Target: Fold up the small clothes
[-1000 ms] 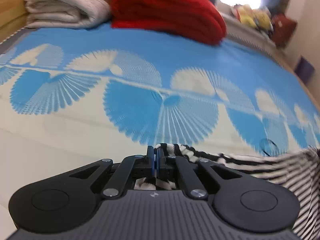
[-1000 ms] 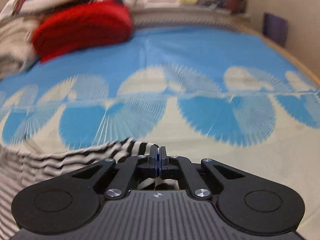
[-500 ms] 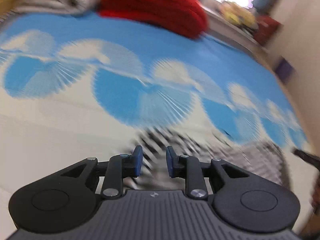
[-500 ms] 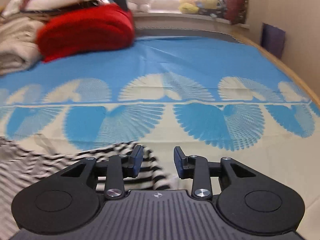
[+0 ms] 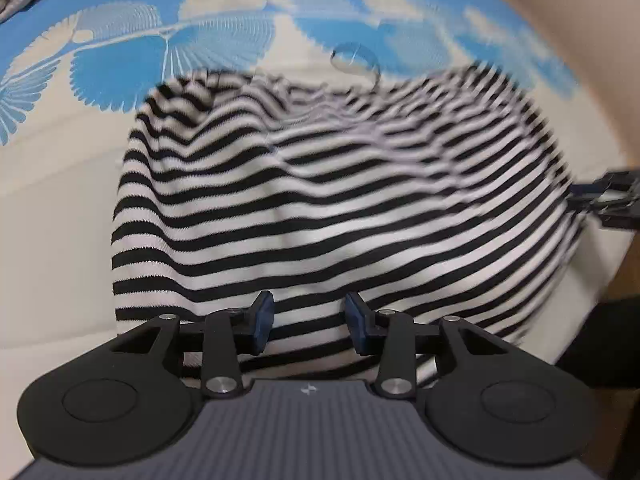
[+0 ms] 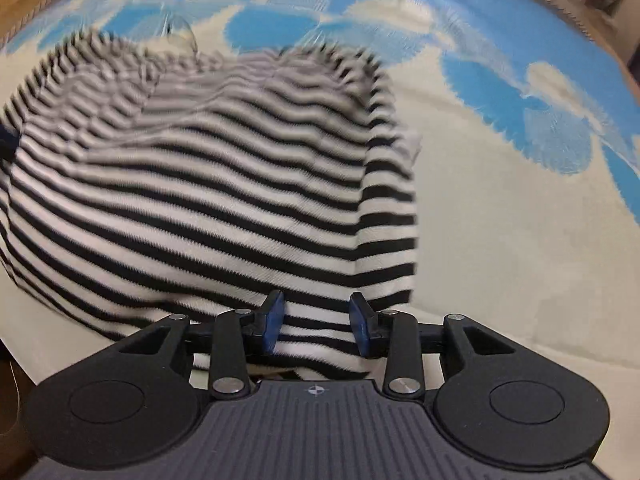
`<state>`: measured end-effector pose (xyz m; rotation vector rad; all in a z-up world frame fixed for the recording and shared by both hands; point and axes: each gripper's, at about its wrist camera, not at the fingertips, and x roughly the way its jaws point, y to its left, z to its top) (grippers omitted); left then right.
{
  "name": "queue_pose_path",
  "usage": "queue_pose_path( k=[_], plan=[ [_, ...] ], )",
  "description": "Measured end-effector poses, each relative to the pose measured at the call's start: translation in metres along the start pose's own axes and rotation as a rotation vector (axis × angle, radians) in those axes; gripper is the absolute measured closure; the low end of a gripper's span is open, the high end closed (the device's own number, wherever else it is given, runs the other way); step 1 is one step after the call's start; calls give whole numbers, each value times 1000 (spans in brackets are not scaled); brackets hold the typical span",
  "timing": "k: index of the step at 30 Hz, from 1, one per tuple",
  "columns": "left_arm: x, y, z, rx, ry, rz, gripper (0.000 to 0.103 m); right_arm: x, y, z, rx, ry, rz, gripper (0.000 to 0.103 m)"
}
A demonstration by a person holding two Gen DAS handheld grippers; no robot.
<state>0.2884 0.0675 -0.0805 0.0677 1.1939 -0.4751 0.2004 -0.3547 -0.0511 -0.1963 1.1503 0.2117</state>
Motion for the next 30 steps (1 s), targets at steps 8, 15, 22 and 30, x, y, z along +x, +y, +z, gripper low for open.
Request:
queue_pose_path(
  k=[8,15,22,30],
  plan=[
    [15,-4,-23,106,185,119,60,1,-1,-18,-48,68,-130,63],
    [-78,34,-11,-96,-81,123,59,-118,-23,9,214,-379,-133,54],
    [-84,58,-37,-276,-110,83,56,-137,-27,-25,340,-430,-129,48],
    [-68,75,-40,-414,-67,73,48,-125,-43,-31,479,-415,-122,48]
  ],
)
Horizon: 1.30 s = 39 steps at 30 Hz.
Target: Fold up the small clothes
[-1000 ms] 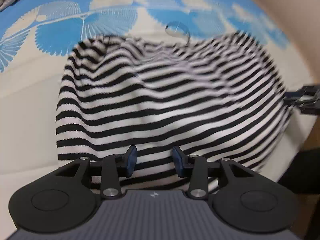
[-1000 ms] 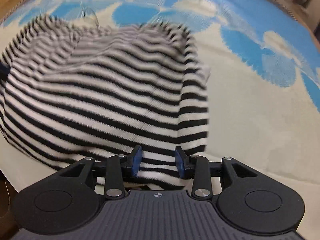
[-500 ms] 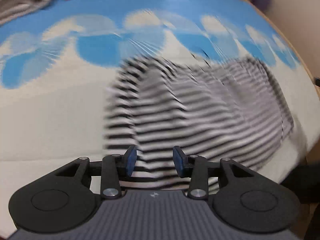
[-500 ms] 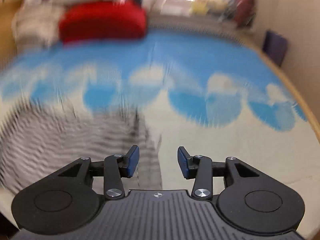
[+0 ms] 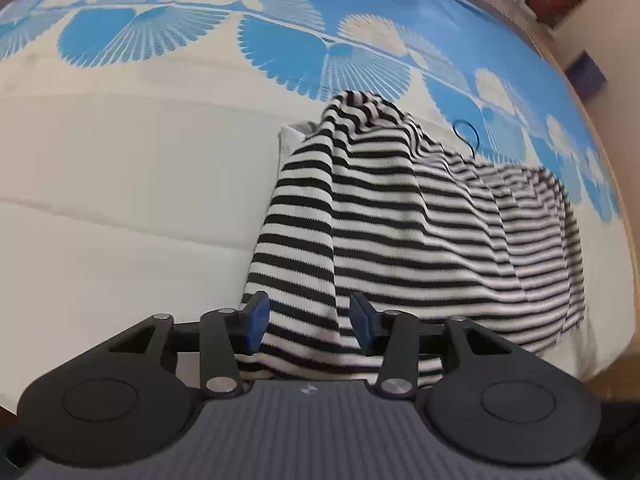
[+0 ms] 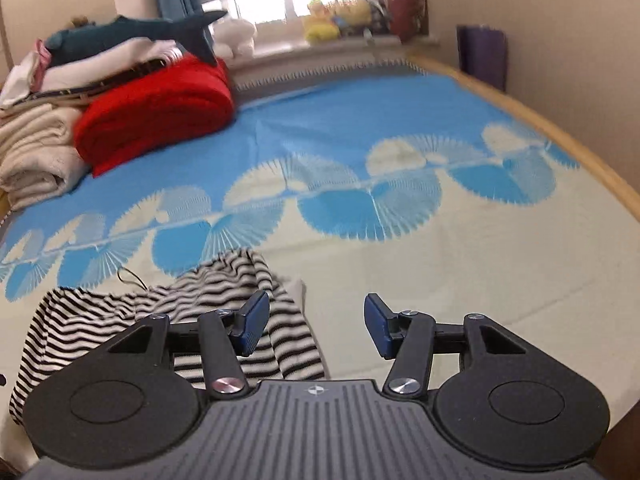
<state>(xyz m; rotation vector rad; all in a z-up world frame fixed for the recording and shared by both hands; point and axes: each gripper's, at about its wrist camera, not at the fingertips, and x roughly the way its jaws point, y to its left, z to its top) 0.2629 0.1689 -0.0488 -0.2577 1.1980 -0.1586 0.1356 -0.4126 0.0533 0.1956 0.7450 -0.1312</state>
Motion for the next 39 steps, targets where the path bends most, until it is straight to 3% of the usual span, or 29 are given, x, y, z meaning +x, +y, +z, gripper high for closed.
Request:
queue_pose_path(
  k=[2,10,18,26,27,30,34,39],
  plan=[
    [8,4,-1,-41,-13,-6,38,3,3,-3,-14,-1,-1,48],
    [50,22,3,-161,46,8,37,5,3,-4,-56,14,-10,48],
    [80,17,15,-115,119,-8,37,13,-6,-2,-60,24,-41,48],
    [92,-3,22,-43,126,-20,37,18,-11,-3,-78,28,-63,48],
    [93,-6,22,-31,123,-16,42,18,-12,-3,-77,29,-65,48],
    [94,-14,22,26,111,-35,81,19,-14,-3,-76,31,-69,48],
    [85,-22,18,92,74,-38,85,18,-12,-3,-70,29,-68,48],
    [59,-5,15,11,-5,-91,87,20,-3,-2,-71,28,-55,48]
  ],
)
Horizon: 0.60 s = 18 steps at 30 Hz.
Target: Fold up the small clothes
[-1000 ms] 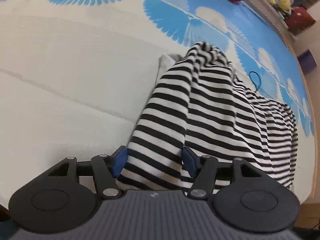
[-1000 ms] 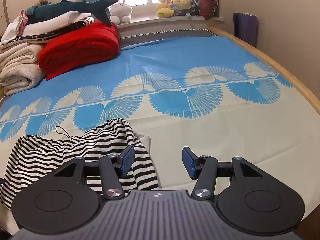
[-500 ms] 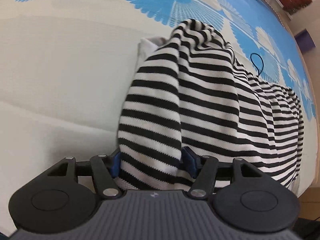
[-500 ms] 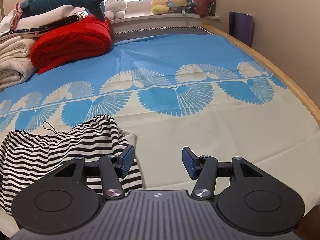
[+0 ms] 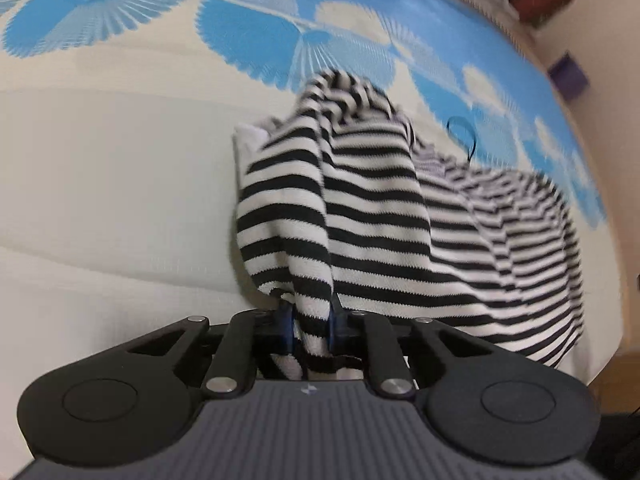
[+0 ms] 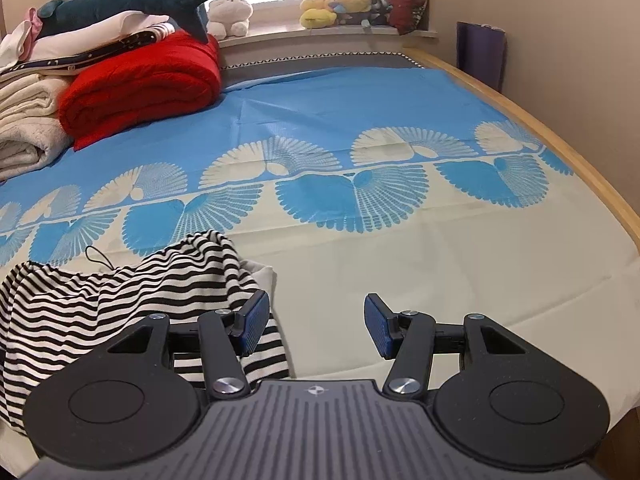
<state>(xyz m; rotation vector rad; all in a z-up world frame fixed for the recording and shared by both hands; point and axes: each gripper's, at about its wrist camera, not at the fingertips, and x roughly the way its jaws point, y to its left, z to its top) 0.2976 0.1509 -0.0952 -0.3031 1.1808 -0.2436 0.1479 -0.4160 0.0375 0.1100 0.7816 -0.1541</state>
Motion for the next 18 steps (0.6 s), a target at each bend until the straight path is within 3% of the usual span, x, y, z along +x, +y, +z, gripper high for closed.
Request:
queue_pose_path(
  k=[3,5,8,10,11,16,18],
  plan=[
    [-13,10,-4,-44,-25,21,88,0,7,1,-6,-1,13,48],
    [-12,20,-8,-83,17,33,87,0,11,1,-5,-1,19,48],
    [-9,30,-10,-150,67,26,75,-1,15,0,-4,0,26,48],
    [-9,34,-9,-179,64,25,52,-1,16,0,-8,1,28,48],
    [-8,37,-8,-196,67,22,49,-1,16,-1,-10,2,29,48],
    [8,41,-2,-214,123,26,49,0,13,-1,-11,6,23,48],
    [13,36,-3,-173,133,40,56,0,11,0,-5,7,19,48]
  ],
)
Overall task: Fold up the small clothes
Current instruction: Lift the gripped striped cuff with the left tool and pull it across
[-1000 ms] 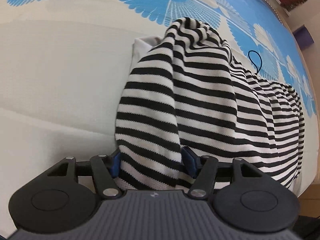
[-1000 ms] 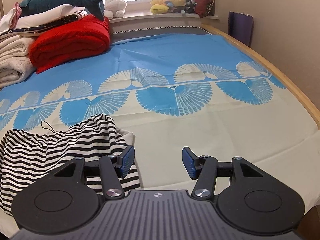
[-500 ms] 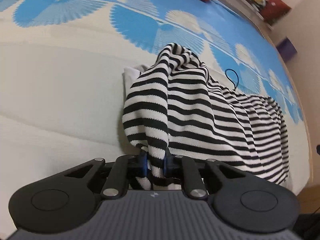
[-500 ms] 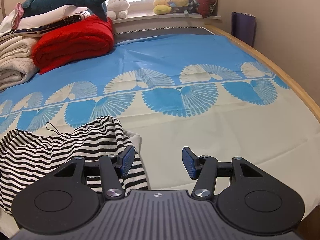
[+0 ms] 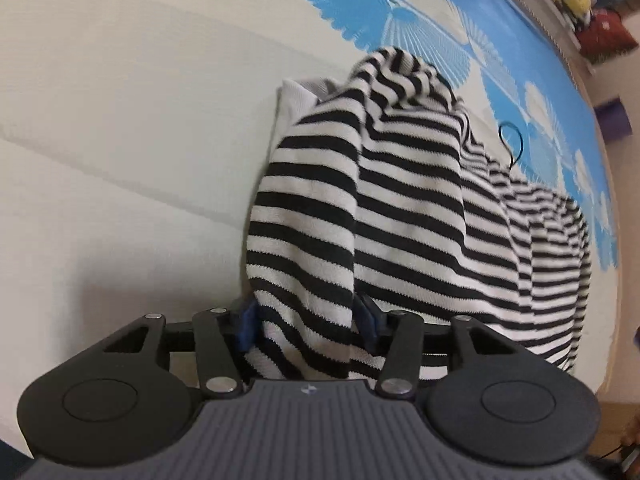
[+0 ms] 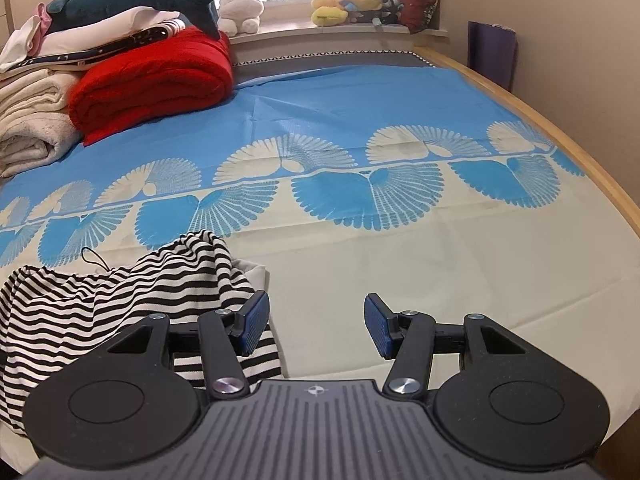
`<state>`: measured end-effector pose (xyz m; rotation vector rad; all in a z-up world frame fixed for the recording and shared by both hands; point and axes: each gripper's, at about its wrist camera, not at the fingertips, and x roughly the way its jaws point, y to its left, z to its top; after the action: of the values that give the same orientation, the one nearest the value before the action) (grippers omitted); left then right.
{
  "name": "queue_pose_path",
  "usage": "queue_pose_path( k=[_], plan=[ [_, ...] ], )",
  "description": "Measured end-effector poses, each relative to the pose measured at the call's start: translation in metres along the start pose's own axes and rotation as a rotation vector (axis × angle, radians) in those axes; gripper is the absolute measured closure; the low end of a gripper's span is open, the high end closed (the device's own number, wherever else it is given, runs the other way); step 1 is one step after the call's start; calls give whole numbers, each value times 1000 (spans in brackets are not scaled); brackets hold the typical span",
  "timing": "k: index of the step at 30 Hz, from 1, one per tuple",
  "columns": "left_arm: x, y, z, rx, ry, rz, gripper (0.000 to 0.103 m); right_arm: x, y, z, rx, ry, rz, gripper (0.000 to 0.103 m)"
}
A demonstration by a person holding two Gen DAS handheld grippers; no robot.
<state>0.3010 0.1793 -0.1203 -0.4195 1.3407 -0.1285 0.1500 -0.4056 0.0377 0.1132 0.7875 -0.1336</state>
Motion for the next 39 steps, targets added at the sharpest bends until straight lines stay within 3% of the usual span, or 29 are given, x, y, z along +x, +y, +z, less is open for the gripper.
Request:
queue_pose_path(
  k=[2,4,6,11,13,16,19,23,27,31,39],
  plan=[
    [4,-11,0,58,-5,15,78,0,-2,1,5,-1,-4,48],
    [2,-20,-3,116,-20,20,85,1,-3,2,8,1,-8,48],
    [-2,-24,-5,153,-43,39,86,2,-3,3,13,-2,-9,48],
    [-36,-23,-12,132,-159,54,88,5,4,6,40,-4,6,48],
    [-50,-25,-15,147,-217,140,89,6,9,6,46,-3,18,48],
    [-58,-28,-17,154,-237,309,89,5,19,4,33,-6,37,48],
    [-69,-33,-15,151,-268,360,90,5,27,3,12,-2,50,48],
    [-90,-69,-13,166,-358,247,90,3,29,4,3,-10,61,48],
    [-97,-120,-18,220,-383,61,90,0,24,6,13,-21,66,48],
    [-84,-181,-35,290,-358,-105,91,1,19,7,33,-19,64,48],
    [-34,-293,-71,425,-269,-344,96,5,16,8,38,-15,57,48]
  ],
)
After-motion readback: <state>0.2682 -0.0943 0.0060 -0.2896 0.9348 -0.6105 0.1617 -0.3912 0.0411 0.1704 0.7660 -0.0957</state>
